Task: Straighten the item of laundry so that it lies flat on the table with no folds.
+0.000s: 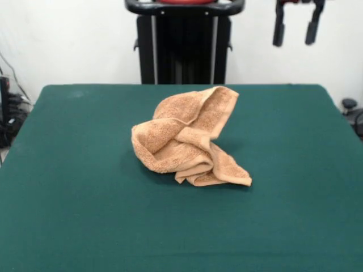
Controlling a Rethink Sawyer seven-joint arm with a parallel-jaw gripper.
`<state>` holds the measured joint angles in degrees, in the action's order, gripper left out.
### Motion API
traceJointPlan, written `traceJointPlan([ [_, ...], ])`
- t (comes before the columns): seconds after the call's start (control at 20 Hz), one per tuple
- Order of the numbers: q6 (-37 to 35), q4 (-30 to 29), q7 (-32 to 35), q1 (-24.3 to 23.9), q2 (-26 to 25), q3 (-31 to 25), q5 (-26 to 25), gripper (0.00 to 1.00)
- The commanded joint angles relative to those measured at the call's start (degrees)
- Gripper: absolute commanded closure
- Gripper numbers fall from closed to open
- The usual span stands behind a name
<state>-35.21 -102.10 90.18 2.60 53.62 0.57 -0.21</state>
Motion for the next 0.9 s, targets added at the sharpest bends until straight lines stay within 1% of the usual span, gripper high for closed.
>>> traceJointPlan([
  [0.05,-5.56,7.89,15.43,1.74,-11.05,0.68,1.06,0.00],
  [0.2,-3.70,10.26,15.18,1.63,-14.81,1.37,0.88,0.00],
  [0.4,-1.89,10.69,13.52,0.63,-16.53,1.31,1.03,0.00],
  [0.7,1.92,6.31,10.39,-2.17,-15.90,-0.15,1.11,0.00],
  [0.9,3.65,3.83,9.41,-3.42,-15.57,-1.23,1.00,0.00],
])
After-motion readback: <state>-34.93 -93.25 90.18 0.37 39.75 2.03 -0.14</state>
